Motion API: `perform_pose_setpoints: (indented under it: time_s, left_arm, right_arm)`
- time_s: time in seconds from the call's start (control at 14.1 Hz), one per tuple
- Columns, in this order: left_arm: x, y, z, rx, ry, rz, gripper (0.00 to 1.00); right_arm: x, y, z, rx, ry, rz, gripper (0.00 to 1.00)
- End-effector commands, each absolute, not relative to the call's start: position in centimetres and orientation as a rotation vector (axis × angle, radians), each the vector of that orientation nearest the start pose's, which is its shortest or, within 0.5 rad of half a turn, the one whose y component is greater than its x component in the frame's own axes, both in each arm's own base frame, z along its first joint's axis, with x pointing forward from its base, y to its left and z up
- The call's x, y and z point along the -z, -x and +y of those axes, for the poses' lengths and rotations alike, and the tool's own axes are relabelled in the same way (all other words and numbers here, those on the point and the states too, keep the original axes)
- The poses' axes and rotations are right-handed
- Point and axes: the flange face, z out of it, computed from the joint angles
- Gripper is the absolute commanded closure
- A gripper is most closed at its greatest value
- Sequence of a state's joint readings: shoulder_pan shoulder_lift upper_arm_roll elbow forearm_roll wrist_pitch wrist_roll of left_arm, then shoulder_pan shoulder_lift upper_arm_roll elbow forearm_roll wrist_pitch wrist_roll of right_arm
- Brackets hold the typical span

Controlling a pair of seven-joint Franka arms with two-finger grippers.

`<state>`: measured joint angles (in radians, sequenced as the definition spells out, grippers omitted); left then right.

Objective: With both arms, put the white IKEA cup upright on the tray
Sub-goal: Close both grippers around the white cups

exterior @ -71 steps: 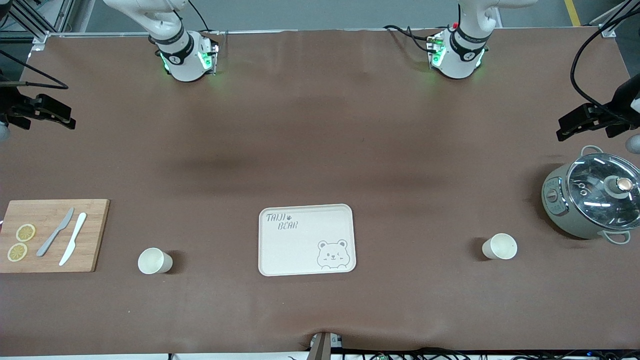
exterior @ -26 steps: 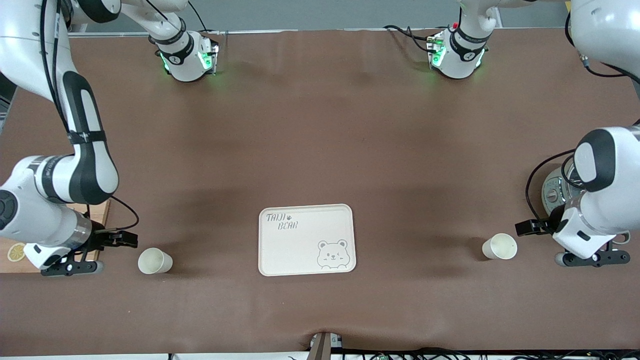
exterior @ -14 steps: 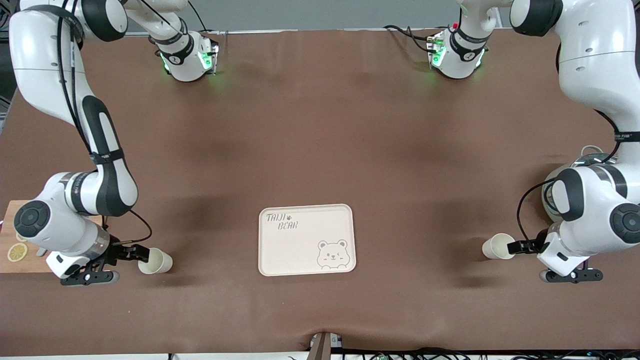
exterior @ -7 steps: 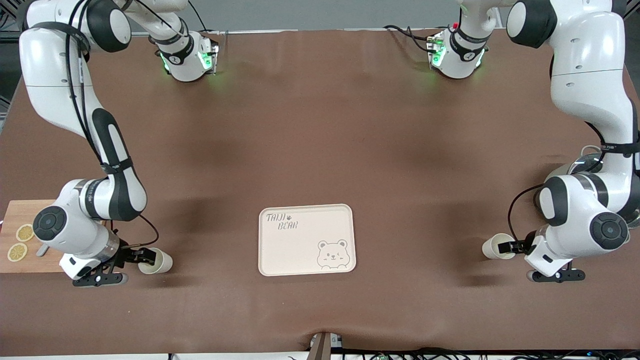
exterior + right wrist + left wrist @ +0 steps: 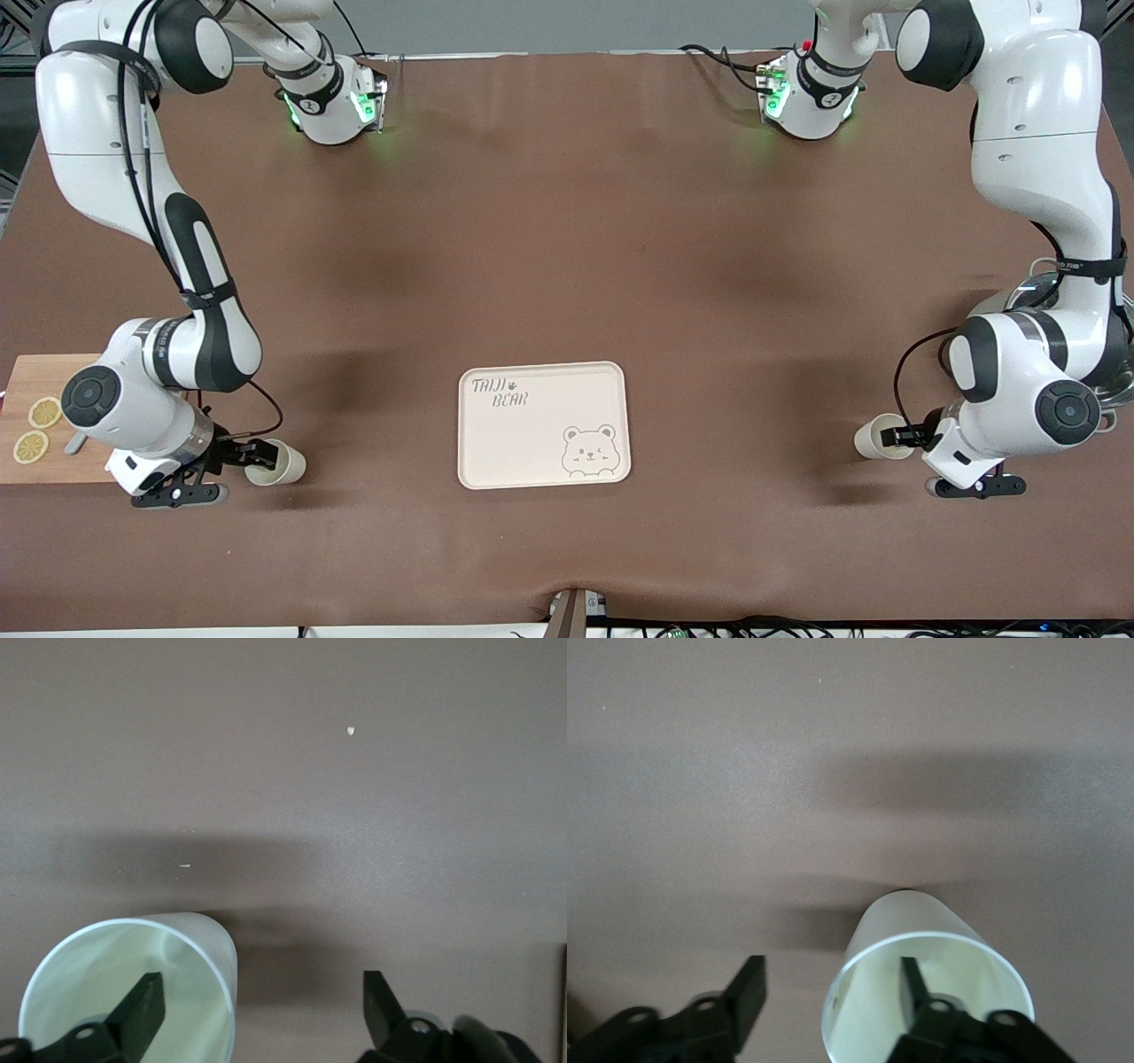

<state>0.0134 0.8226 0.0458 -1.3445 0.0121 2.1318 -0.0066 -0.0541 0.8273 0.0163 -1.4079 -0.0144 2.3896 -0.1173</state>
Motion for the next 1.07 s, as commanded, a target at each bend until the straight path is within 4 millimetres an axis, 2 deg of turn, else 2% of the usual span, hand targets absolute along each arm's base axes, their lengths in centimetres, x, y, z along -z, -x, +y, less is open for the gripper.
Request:
perform_pose_setpoints:
  time_s: [0.0,0.21,0.36,0.43,0.71,0.78,0.99]
  left_arm:
    - [-23.2,-73.4,3.6,-0.041,3.108,-0.084,0.83]
    - [-23.2,-73.4,3.6,-0.041,3.104,-0.062,0.99]
    - [-23.4,-73.5,3.4,-0.037,3.100,-0.045,1.00]
    - [-23.4,-73.5,3.3,-0.037,3.100,-0.043,1.00]
    - [-24.8,-73.8,2.6,-0.003,3.111,-0.056,1.00]
    - [-25.6,-73.9,2.0,0.017,3.118,-0.054,1.00]
    - [-26.5,-74.1,-1.6,0.036,3.149,-0.016,1.00]
  right_arm:
    - [-22.0,-74.8,-2.4,0.249,3.130,-0.143,0.39]
    - [-22.0,-74.9,-1.7,0.251,3.126,-0.142,0.73]
    - [-22.0,-74.9,-1.5,0.246,3.125,-0.145,0.97]
    - [-22.0,-74.9,-1.5,0.246,3.126,-0.147,1.00]
    - [-22.2,-74.9,-1.5,0.244,3.126,-0.147,1.00]
    - [-22.4,-75.0,-1.3,0.244,3.125,-0.149,1.00]
    - [-23.2,-75.2,-0.3,0.220,3.122,-0.157,1.00]
